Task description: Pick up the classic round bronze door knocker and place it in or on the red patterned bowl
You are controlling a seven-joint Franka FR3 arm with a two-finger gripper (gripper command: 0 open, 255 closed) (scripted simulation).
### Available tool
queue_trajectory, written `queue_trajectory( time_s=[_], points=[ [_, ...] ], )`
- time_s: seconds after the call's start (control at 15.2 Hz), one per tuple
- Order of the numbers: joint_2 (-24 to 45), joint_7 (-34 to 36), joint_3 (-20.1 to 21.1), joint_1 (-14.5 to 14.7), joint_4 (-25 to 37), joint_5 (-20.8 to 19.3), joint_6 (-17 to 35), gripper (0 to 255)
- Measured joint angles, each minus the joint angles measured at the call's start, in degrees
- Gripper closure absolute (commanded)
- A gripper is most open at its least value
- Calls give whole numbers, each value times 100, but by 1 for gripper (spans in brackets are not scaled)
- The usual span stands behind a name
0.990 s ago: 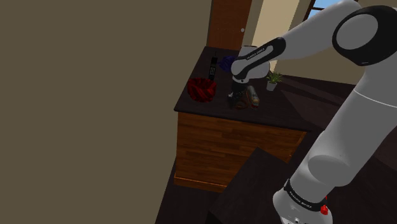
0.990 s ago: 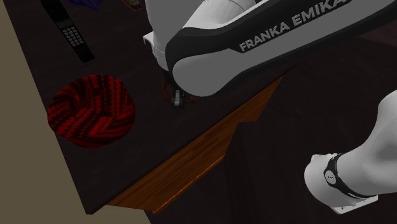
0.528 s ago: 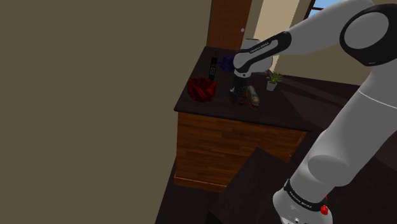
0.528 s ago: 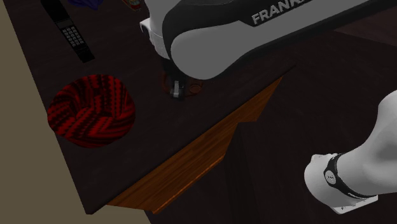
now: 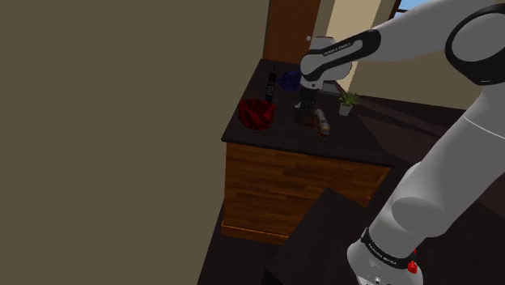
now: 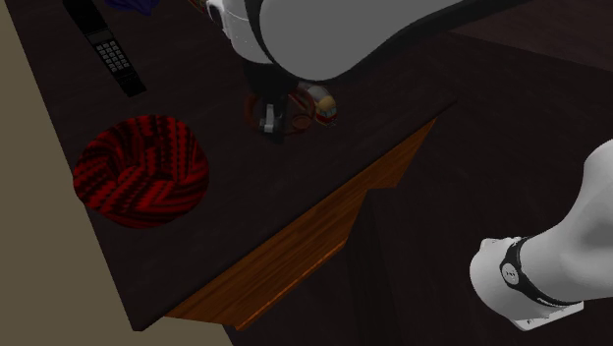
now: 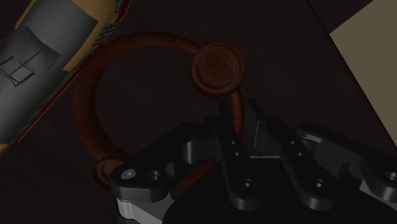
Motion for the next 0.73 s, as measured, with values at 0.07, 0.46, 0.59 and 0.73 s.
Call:
queue_trajectory(
  time_s=[0.07,0.46,0.59,0.73],
  points=[
    [-34,3,1,-3,58,-12,-91,255],
    [-190,38,24,-2,369,-60,-548,255],
    [-237,60,40,4,481,-74,-706,255],
    [-265,68,48,7,609,-79,-861,255]
  ],
)
